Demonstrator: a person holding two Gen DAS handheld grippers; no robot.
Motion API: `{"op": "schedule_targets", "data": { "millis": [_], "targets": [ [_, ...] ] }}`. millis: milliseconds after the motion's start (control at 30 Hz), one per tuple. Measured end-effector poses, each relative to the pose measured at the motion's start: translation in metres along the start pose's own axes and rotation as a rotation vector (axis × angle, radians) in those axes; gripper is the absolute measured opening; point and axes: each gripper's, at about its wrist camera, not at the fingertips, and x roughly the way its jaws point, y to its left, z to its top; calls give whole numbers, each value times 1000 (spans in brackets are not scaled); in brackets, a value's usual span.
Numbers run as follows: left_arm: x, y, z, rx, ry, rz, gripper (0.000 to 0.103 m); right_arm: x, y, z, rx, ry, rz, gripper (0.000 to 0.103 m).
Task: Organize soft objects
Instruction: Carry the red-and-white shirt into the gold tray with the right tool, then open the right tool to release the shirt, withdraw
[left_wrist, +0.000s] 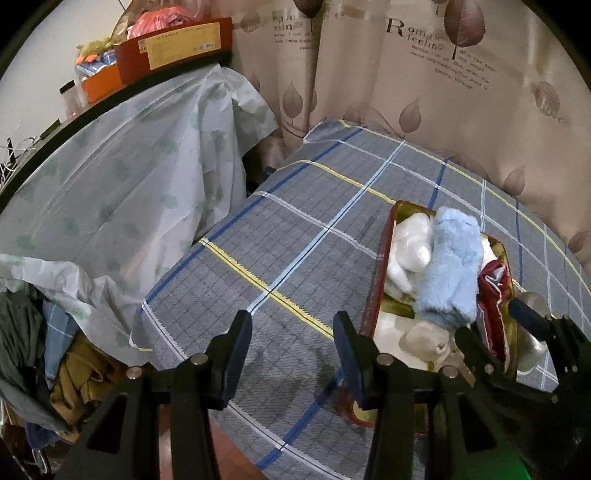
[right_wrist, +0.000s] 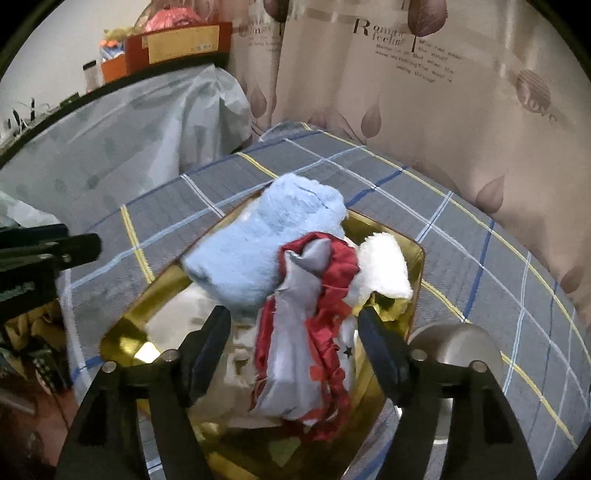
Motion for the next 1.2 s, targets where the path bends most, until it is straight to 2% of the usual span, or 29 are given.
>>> {"op": "schedule_targets", "data": {
  "millis": [167, 300, 367, 433, 667, 1200],
  "targets": [
    [-6, -5, 0, 14, -11, -2, 47, -18, 4, -7, 13, -11, 45, 81],
    [-10, -7, 0, 13, -14, -7, 47, -36, 3, -16, 28, -30, 33, 85],
    [-12, -10, -1, 21, -15, -12, 47, -45, -1, -23, 53, -27, 23, 92],
    [-14, -14, -2, 32, -13, -15, 47, -54, -5, -29, 76, -36, 10, 95],
    [-18, -33, -10, 78, -6, -41, 47, -74, -17, -55, 194, -54, 7, 99],
    [-18, -47, -16, 119, 2, -43, 47, -63, -12, -61, 195, -10, -15, 100]
  ]
}}
